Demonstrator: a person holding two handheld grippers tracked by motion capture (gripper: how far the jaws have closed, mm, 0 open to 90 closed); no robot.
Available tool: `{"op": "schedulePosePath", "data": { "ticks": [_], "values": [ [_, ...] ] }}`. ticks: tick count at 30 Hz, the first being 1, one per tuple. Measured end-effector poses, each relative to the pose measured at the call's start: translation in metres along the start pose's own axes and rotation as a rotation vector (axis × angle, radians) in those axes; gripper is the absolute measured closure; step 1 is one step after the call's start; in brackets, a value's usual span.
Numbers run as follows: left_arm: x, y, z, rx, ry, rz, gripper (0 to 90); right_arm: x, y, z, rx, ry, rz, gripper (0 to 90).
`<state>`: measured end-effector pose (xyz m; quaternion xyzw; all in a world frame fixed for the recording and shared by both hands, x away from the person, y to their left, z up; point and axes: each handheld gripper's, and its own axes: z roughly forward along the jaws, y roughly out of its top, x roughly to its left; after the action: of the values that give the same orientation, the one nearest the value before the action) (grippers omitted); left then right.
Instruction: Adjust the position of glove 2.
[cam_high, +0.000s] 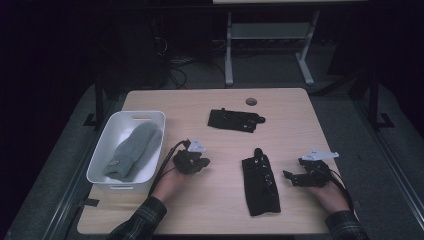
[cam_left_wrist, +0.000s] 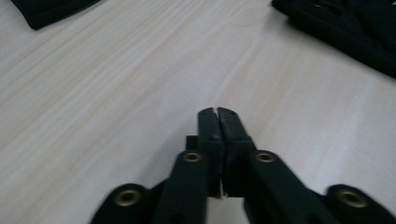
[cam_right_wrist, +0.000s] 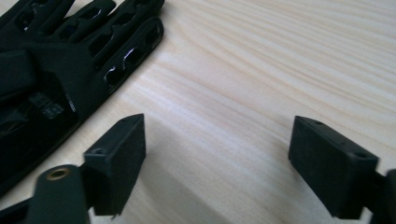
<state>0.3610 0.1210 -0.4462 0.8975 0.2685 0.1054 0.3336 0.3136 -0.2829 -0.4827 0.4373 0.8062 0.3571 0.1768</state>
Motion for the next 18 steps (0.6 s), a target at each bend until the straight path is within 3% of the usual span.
{"op": "schedulePosePath", "data": {
  "ticks": [10,18],
  "values": [
    [0.029,0.054,0.025,-0.030,-0.005,0.012,89.5,0.000,0.000,0.000,0.004,-0.009,0.012,15.6],
    [0.053,0.093,0.061,-0.006,0.041,0.049,89.4,0.000,0.000,0.001,0.007,-0.011,0.018,14.9]
  ]
}}
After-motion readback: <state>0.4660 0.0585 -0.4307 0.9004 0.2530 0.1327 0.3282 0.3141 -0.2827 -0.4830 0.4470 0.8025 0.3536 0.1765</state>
